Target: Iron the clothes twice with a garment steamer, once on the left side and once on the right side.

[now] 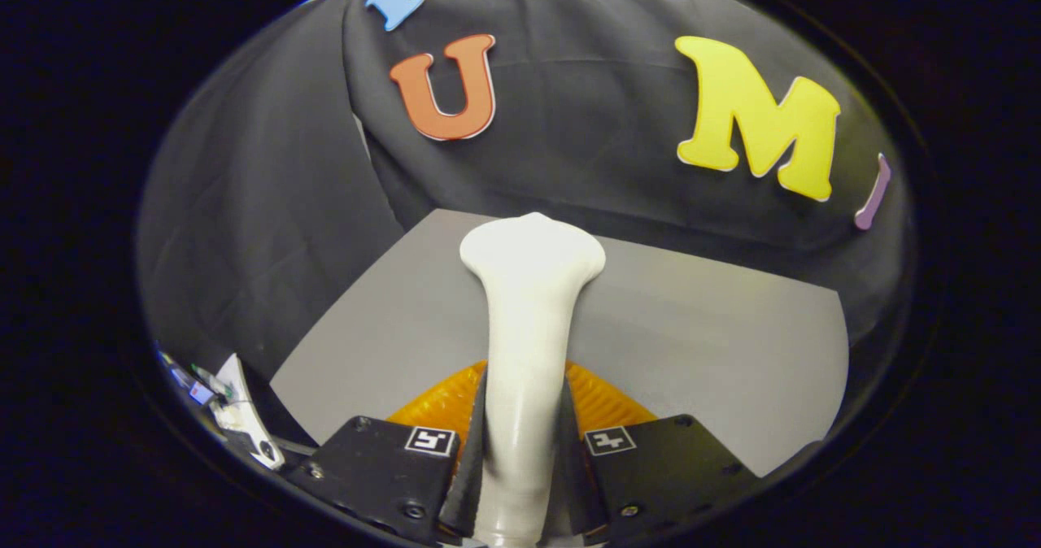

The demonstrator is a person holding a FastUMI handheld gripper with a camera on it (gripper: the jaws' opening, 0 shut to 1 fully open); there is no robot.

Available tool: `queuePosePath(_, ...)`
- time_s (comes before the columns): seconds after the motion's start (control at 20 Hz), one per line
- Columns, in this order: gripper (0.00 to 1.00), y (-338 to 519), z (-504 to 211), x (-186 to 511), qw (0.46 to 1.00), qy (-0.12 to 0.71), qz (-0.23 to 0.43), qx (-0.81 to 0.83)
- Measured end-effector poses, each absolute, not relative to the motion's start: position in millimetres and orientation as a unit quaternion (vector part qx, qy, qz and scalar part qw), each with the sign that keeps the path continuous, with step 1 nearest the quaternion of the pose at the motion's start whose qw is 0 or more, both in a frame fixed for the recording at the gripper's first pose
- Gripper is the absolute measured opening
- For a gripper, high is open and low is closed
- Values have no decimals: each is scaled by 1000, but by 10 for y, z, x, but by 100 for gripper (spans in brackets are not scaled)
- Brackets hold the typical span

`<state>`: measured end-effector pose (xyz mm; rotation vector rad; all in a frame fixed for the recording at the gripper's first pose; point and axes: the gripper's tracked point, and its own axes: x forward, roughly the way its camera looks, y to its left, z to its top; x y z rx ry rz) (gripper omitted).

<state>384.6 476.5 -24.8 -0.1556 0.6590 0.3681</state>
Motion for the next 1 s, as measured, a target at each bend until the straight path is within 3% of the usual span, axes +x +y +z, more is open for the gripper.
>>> queuePosePath(0.2, 42, 4650, 117, 3700, 947, 266, 168, -71)
queuePosePath(0.7, 37, 4283, 834, 2748, 963, 147, 224, 9)
queuePosePath(1.0, 37, 3666, 1100, 2102, 977, 69, 202, 0)
